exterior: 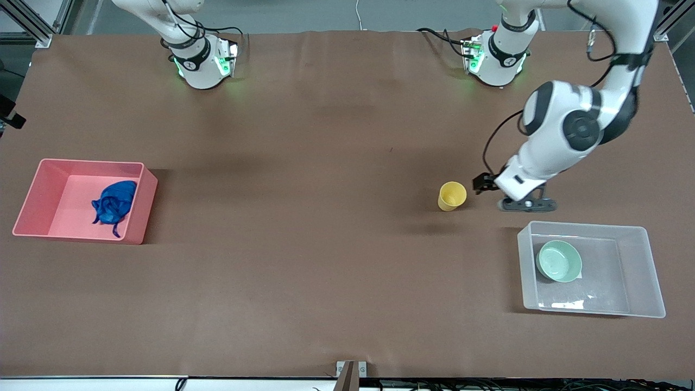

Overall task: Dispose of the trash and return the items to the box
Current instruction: 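Withdraw the right gripper while the left gripper reaches the yellow cup, then grasp the yellow cup with the left gripper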

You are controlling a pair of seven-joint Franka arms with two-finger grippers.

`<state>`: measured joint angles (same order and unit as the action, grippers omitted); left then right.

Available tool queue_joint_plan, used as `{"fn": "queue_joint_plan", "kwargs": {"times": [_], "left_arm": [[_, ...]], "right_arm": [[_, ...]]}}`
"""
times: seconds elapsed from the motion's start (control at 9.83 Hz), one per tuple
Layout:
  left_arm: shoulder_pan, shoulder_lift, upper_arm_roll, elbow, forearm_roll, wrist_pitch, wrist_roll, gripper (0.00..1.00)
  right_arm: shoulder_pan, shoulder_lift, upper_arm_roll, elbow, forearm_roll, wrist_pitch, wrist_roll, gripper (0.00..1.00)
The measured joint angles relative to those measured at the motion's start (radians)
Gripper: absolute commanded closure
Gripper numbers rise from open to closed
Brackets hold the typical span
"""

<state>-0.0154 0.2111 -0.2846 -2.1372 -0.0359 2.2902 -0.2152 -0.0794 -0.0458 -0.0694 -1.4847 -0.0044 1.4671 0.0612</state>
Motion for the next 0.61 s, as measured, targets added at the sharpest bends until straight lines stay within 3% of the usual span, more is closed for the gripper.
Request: {"fn": "queue_joint_plan", "kwargs": {"times": [0.2, 0.31, 0.51, 0.61], "left_arm": [[-0.001, 0.085, -0.031, -0.001, 0.009, 0.031, -0.003, 0.25], [-0.001, 0.111, -0.032, 0.0, 0.021, 0.035, -0.003, 0.42], [0.0, 0.146, -0.032, 0.0, 0.042, 0.061, -0.003, 0.85], [0.0, 0.161, -0.032, 0.0, 0.044, 0.083, -0.004, 0.95]], "right_arm": [[0.0, 0.009, 0.003, 0.001, 0.0, -0.001, -0.007, 0.0], [0.0, 0.01, 0.005, 0.0, 0.0, -0.004, -0.009, 0.0], [0.002, 0.015, 0.009, -0.003, -0.003, -0.007, -0.012, 0.0], [0.005, 0.017, 0.011, -0.003, -0.008, -0.007, -0.014, 0.0]]}}
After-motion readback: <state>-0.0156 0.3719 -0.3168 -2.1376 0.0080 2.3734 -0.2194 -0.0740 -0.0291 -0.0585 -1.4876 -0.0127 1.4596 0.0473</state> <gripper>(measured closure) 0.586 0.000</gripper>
